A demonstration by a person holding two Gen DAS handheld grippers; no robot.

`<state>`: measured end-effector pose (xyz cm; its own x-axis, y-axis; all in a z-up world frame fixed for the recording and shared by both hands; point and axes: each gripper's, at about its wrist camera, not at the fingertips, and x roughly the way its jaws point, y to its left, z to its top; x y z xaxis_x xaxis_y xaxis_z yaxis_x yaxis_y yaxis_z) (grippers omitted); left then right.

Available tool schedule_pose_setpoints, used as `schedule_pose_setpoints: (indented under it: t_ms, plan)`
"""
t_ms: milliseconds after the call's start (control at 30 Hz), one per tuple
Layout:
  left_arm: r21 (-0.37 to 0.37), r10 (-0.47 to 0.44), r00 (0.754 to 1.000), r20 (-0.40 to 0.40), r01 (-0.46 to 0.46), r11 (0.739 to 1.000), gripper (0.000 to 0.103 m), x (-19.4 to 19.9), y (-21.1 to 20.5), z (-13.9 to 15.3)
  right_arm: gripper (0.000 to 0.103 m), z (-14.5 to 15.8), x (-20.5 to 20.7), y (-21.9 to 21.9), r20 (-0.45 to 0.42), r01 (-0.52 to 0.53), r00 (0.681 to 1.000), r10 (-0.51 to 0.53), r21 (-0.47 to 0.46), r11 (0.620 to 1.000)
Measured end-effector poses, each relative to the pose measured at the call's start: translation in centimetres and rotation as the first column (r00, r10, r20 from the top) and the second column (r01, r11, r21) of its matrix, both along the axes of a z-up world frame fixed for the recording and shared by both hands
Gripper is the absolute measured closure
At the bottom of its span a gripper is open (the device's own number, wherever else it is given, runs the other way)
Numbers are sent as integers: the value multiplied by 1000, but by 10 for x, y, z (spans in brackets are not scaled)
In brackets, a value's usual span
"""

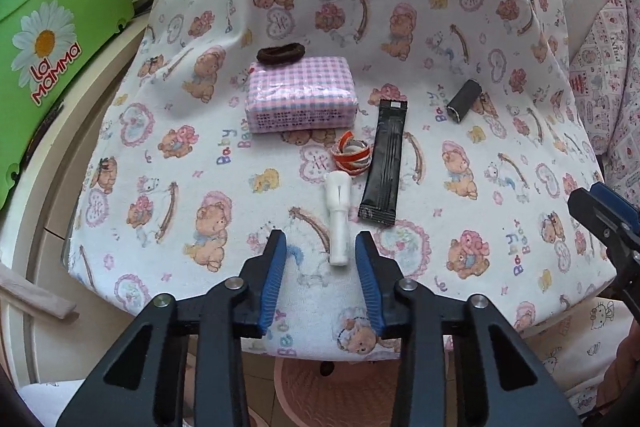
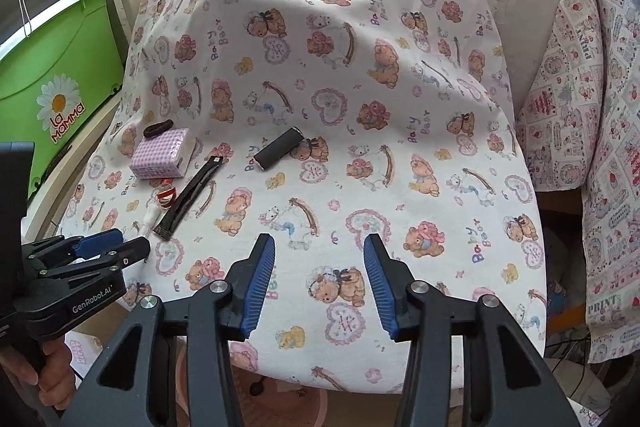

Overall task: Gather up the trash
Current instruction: 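Grasp the white plastic tube with the left tool, then grasp the red hair tie with the right tool while the left tool holds the tube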

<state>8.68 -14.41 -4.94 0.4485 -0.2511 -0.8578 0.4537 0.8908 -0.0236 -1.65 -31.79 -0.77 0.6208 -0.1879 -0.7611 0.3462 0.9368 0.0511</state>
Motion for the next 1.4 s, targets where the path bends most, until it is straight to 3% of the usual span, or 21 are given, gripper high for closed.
schedule_pose_setpoints:
  t_ms: [200,433,533,700,933,1167,1333,1400]
  plan:
    - [6,-39,999,31,39,999,94,-2,-4,-1,54,3,-2,-1,9,6,1000,-6,-19,1000]
    - [-55,-4,999,34,6,998,95,-4,11,8,54,5,-2,1,11,-7,1000,7,-20,1000]
    - [-72,22,998,58,-18,997,95,-5,19,13,48,4,-3,3,14,-9,1000,10,-21,1000]
    - [-94,65,995,76,-57,994,95,-4,35,17,42,5,-3,7,38,-21,999,22,-13,1000]
    - [-94,77,991,113,-66,993,95,-13,69,14,41,2,4,28,59,-71,996,72,-14,997]
    - [-211,157,987,-24,-159,965,95,-8,96,9,41,-3,28,64,72,-176,982,176,0,984]
    - [-208,169,986,-12,-168,964,95,-9,102,8,41,-2,55,91,72,-282,957,280,17,959]
    - [-213,176,984,-11,-175,961,95,-8,105,8,51,0,65,100,85,-295,952,295,-12,955]
